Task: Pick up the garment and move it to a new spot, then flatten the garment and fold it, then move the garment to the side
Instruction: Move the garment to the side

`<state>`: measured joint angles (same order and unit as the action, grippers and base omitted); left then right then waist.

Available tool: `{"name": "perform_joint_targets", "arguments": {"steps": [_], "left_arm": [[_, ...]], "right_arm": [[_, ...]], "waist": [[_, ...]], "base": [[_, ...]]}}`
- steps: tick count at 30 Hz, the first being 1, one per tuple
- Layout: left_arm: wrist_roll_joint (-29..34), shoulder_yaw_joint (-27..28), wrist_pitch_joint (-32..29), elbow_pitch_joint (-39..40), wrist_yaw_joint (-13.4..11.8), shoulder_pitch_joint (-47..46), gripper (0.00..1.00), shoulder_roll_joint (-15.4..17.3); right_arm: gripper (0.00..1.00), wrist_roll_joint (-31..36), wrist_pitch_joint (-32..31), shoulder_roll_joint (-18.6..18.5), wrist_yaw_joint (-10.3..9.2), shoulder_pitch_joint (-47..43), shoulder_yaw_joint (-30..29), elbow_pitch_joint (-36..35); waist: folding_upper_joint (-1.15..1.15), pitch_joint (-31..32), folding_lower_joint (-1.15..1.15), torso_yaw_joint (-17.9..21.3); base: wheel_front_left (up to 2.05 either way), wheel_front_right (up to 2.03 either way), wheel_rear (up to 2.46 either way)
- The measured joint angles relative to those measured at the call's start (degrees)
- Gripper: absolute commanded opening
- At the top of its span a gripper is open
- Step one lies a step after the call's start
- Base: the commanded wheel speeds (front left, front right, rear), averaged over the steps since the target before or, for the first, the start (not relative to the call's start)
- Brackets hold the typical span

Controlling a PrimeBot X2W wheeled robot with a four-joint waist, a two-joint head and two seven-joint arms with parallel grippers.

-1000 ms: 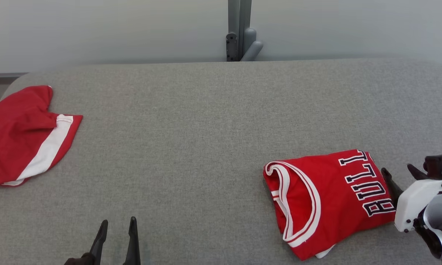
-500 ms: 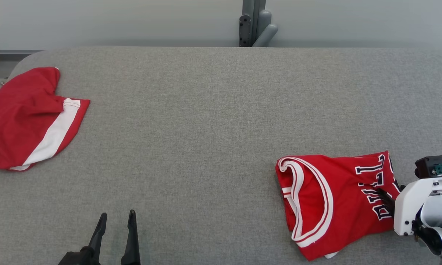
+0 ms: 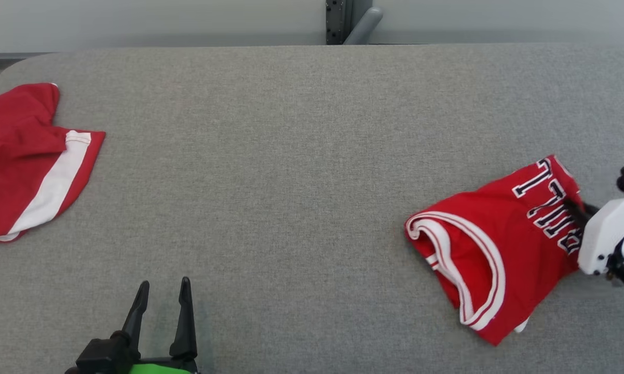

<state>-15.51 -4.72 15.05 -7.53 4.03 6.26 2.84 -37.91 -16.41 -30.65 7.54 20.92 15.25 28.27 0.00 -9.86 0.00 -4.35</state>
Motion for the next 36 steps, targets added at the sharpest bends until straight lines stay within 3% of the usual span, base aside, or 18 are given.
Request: {"name": "perform_joint_targets", "arguments": {"steps": [5,9,15,16,17,18,22,27,36], "left_arm": [[0.6,0.4,0.0,0.5,0.5,-1.7,1.00,0.0],[1.5,0.4,0.0,0.7,1.0,-3.2,1.00,0.0],[3.2,1.1,0.0,0.8,2.0,-4.6,1.00,0.0],[3.4,1.1,0.0,0.8,2.0,-4.7,1.00,0.0],[3.5,1.2,0.0,0.8,2.1,-4.8,1.00,0.0],[3.5,1.2,0.0,0.8,2.2,-4.8,1.00,0.0],[3.5,1.3,0.0,0.7,2.4,-4.8,1.00,0.0],[3.2,1.1,0.0,0.4,2.4,-4.3,1.00,0.0],[1.4,0.5,0.0,0.2,1.4,-2.7,1.00,0.0]], "right_arm": [[0.00,1.1,0.7,-6.4,0.00,5.0,-3.0,3.1],[0.00,4.7,2.6,-11.8,-0.01,7.7,-9.0,8.6],[0.00,11.5,6.8,-13.0,-0.01,12.1,-18.5,18.6],[0.11,13.1,7.8,-12.5,-0.01,13.0,-20.0,20.1],[0.47,14.9,8.7,-12.0,-0.01,13.9,-21.2,21.6],[1.00,16.9,9.6,-11.5,-0.01,14.5,-22.0,22.8],[1.00,24.0,14.1,-9.1,-0.01,16.9,-25.2,25.3],[1.00,28.0,18.5,-4.8,-0.01,18.5,-26.5,24.9],[1.00,22.9,27.6,0.3,-0.01,14.0,-23.4,15.7]], "waist": [[0.00,-2.3,0.00,1.7],[0.00,-4.3,0.00,2.6],[0.00,-7.3,0.00,3.7],[0.00,-7.7,0.00,3.8],[0.00,-8.0,0.00,4.0],[0.00,-8.2,0.00,4.1],[0.00,-8.3,0.00,4.4],[0.00,-7.0,0.00,4.7],[0.00,-2.6,0.00,4.8]], "base": [[0.00,0.00,0.00],[0.00,0.00,0.00],[0.00,0.00,0.00],[0.00,0.00,0.00],[0.00,0.00,0.00],[0.00,0.00,0.00],[0.00,0.00,0.00],[0.00,0.00,0.00],[0.00,0.00,0.00]]}}
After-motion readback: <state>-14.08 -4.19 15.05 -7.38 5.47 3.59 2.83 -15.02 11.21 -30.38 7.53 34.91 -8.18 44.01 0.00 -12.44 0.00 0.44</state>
